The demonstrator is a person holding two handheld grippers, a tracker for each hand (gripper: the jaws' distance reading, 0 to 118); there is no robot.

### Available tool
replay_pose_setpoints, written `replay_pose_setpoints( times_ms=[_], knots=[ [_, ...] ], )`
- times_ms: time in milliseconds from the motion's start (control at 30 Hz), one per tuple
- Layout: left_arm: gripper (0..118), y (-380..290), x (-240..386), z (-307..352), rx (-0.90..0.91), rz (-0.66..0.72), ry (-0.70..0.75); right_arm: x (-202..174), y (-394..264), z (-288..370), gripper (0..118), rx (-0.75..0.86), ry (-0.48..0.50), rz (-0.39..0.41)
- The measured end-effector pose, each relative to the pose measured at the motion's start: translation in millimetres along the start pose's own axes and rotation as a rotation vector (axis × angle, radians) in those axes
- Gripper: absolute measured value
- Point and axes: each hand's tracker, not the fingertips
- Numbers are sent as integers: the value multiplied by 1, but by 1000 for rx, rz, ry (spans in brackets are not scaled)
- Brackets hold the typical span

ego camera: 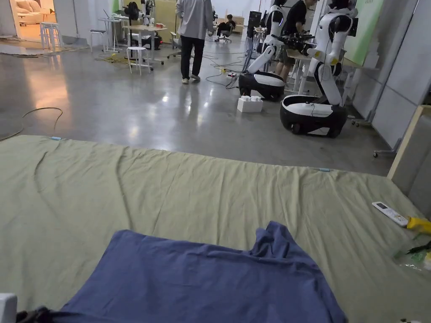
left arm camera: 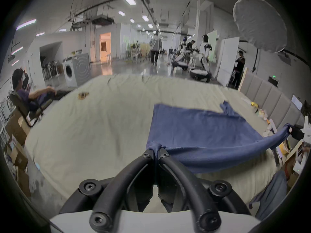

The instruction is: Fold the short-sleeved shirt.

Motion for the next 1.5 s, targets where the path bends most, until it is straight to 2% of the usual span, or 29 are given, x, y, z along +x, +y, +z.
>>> replay_pose_setpoints(
  times_ms=[100, 167, 400, 567, 733, 767, 800, 833, 867, 900, 933, 1033, 1067, 1133, 1167, 1233, 1400, 1433, 1500],
  knots=[
    [4, -20, 3, -11, -99, -5, 8, -6, -28, -13, 4, -78, 3, 56],
    [4, -29, 4, -15, -162, -4, 15, -7, -40, -20, 4, -143, 19, 57],
    [4, -41, 5, -16, -238, -30, 25, -15, -67, -33, 4, -322, 11, 155],
    [4, -47, 13, -23, -300, -74, 47, -24, -73, -39, 4, -383, -7, 217],
    [5, -58, 20, -33, -354, -141, 70, -36, -80, -48, 6, -449, -7, 240],
    [5, -60, 21, -34, -362, -155, 76, -39, -78, -46, 8, -459, -9, 245],
    [7, -62, 23, -33, -365, -171, 86, -40, -77, -47, 16, -462, -12, 249],
    [13, -62, 26, -31, -359, -182, 92, -42, -75, -45, 29, -459, -19, 252],
    [23, -62, 28, -28, -350, -192, 103, -44, -73, -43, 46, -451, -34, 256],
    [31, -60, 29, -25, -340, -194, 110, -41, -72, -43, 55, -439, -48, 257],
    [34, -58, 29, -22, -330, -189, 112, -42, -68, -40, 59, -421, -58, 254],
    [38, -47, 28, -15, -240, -145, 60, -42, -50, -27, 62, -297, -68, 205],
    [43, -41, 29, -13, -205, -138, 57, -43, -42, -22, 62, -246, -59, 172],
    [51, -28, 32, -9, -130, -133, 57, -46, -26, -13, 69, -147, -58, 125],
    [51, -21, 36, -7, -88, -131, 61, -45, -19, -11, 76, -82, -56, 107],
    [51, -9, 40, -8, -18, -125, 57, -49, -5, -4, 78, 32, -42, 83],
    [48, 20, 67, 7, 206, -114, 29, -68, 23, 13, 75, 285, -39, 22],
    [44, 25, 72, 10, 245, -116, 26, -68, 21, 9, 71, 326, -66, 4],
    [26, 32, 84, 18, 335, -123, 21, -76, 31, 15, 52, 419, -92, -7]
  ],
)
